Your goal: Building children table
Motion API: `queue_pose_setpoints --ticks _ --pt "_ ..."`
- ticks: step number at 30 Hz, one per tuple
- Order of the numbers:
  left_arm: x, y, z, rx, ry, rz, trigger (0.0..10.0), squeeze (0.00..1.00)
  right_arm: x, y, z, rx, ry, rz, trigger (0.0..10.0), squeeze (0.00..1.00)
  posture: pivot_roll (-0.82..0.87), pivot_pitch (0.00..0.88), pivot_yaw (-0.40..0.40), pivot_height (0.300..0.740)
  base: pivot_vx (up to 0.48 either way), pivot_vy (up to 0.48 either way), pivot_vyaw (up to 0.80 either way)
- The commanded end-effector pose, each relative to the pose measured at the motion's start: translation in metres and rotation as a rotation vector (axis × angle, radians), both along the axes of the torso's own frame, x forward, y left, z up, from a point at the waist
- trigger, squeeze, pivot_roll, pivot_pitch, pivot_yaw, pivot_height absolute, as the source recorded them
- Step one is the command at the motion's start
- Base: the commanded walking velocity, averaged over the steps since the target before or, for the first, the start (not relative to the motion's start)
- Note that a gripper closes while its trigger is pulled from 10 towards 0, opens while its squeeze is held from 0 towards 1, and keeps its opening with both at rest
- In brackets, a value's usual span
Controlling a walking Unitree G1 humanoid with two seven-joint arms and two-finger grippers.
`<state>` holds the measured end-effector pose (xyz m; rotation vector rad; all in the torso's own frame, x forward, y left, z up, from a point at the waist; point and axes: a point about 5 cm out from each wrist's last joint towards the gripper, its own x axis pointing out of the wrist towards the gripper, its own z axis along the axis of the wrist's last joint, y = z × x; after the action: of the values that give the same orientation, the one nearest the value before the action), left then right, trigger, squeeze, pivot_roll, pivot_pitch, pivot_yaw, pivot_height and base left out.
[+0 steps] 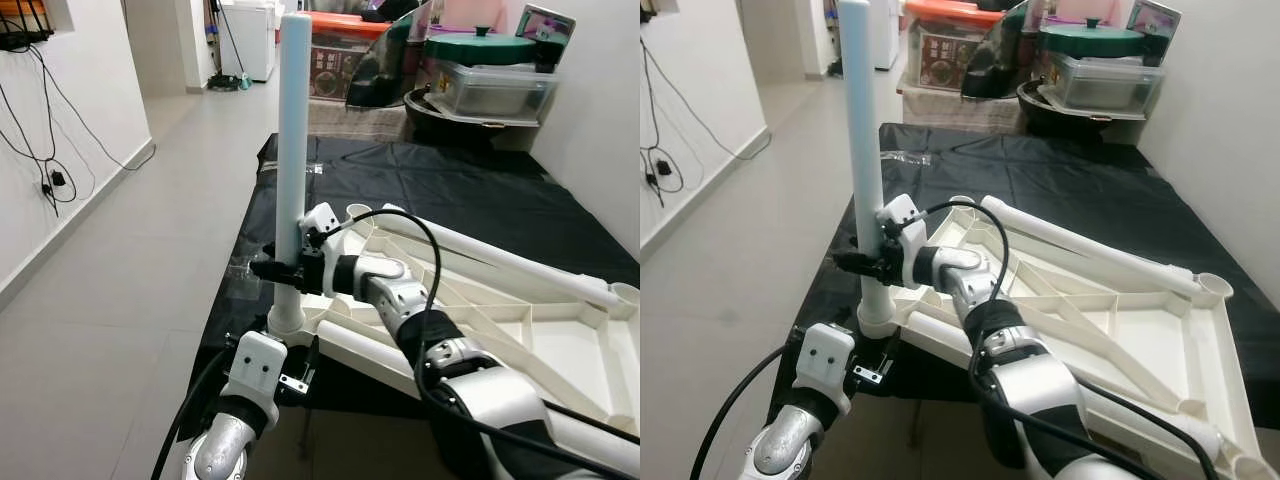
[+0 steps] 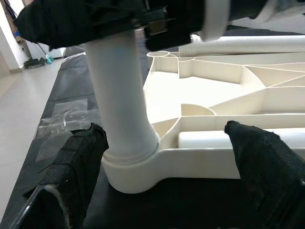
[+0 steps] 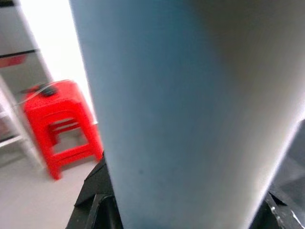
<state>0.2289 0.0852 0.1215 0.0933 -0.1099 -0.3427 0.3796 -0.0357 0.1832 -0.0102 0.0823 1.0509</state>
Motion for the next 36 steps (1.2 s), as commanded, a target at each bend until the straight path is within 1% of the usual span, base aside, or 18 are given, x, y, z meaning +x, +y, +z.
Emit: queue_pose_setpoints --ticks 1,3,6,7,9,10,13,17,18,21,22,25,26,27,29,30,33,36 --pt "-0.003 -0.002 -0.001 0.0 0.008 -0.003 10.0 0.0 0.004 -0.007 -0.004 -0.004 0.008 -0.113 0.0 0.0 0.07 0.0 -0.11 0.74 0.0 0.0 0.0" --pt "-0.003 -0.002 -0.001 0.0 0.008 -0.003 10.0 0.0 0.006 -0.011 -0.004 0.004 -0.003 -0.17 0.0 0.0 0.07 0.0 -0.11 0.74 0.0 0.0 0.0" --pt "-0.004 -0.001 -0.003 0.001 0.011 -0.007 10.0 0.0 0.024 -0.068 -0.009 0.023 -0.013 -0.978 0.0 0.0 0.06 0.0 -0.094 0.74 0.0 0.0 0.0" --pt "-0.004 -0.001 -0.003 0.001 0.013 -0.008 10.0 0.0 0.021 -0.082 -0.012 0.031 -0.013 -1.134 0.0 0.0 0.05 0.0 -0.093 0.74 0.0 0.0 0.0" --pt "-0.004 -0.001 -0.003 0.001 0.013 -0.008 10.0 0.0 0.021 -0.082 -0.012 0.031 -0.013 -1.134 0.0 0.0 0.05 0.0 -0.093 0.74 0.0 0.0 0.0" --pt "-0.004 -0.001 -0.004 0.002 0.015 -0.01 10.0 0.0 0.016 -0.087 -0.016 0.062 0.004 -1.231 0.0 0.0 0.05 0.0 -0.09 0.74 0.0 0.0 0.0" --pt "-0.005 -0.002 -0.004 0.003 0.016 -0.012 10.0 0.0 0.01 -0.086 -0.02 0.092 0.014 -1.297 0.0 0.0 0.06 0.0 -0.085 0.74 0.0 0.0 0.0" --pt "-0.006 -0.002 -0.006 0.005 0.021 -0.016 10.0 0.0 0.001 -0.061 -0.021 0.133 0.018 -1.289 0.0 0.0 0.06 0.0 -0.087 0.74 0.0 0.0 0.0" --pt "-0.006 -0.002 -0.006 0.006 0.022 -0.018 10.0 0.0 0.001 -0.043 -0.022 0.162 0.05 -1.183 10.0 0.0 0.06 0.0 -0.089 0.74 0.0 0.0 0.0" --pt "-0.006 -0.002 -0.006 0.006 0.022 -0.018 10.0 0.0 0.002 -0.038 -0.02 0.163 0.035 -1.147 10.0 0.0 0.06 0.0 -0.089 0.74 0.0 0.0 0.0" --pt "-0.006 -0.002 -0.006 0.006 0.022 -0.019 10.0 0.0 0.002 -0.029 -0.019 0.189 0.029 -1.069 10.0 1.0 0.06 0.0 -0.09 0.74 0.0 0.0 0.0" --pt "-0.006 -0.002 -0.006 0.006 0.023 -0.019 10.0 0.0 0.001 -0.021 -0.016 0.182 -0.018 -1.01 10.0 1.0 0.06 0.0 -0.092 0.74 0.0 0.0 0.0" --pt "-0.006 -0.002 -0.006 0.005 0.023 -0.019 10.0 0.0 0.001 -0.018 -0.014 0.188 -0.038 -0.964 10.0 0.14 0.06 0.0 -0.092 0.74 0.0 0.0 0.0" --pt "-0.006 -0.002 -0.006 0.004 0.023 -0.019 10.0 0.0 0.001 -0.014 -0.014 0.211 -0.015 -0.893 10.0 0.0 0.06 0.0 -0.092 0.74 0.0 0.0 0.0" --pt "-0.006 -0.002 -0.006 0.004 0.023 -0.02 10.0 0.0 0.0 -0.009 -0.011 0.246 -0.002 -0.69 10.0 0.0 0.06 0.0 -0.092 0.74 0.0 0.0 0.0" --pt "-0.005 -0.002 -0.006 0.003 0.023 -0.021 10.0 0.0 -0.001 -0.005 -0.012 0.228 0.023 -0.502 10.0 0.0 0.06 0.0 -0.09 0.74 0.0 0.0 0.0" --pt "-0.005 -0.002 -0.006 0.003 0.023 -0.021 10.0 0.0 -0.002 -0.006 -0.012 0.196 0.031 -0.42 10.0 0.0 0.05 0.0 -0.091 0.74 0.0 0.0 0.0" --pt "-0.005 -0.002 -0.005 0.003 0.023 -0.022 10.0 0.0 -0.002 -0.012 -0.01 0.111 0.037 -0.208 10.0 0.0 0.05 0.0 -0.091 0.74 0.0 0.0 0.0"
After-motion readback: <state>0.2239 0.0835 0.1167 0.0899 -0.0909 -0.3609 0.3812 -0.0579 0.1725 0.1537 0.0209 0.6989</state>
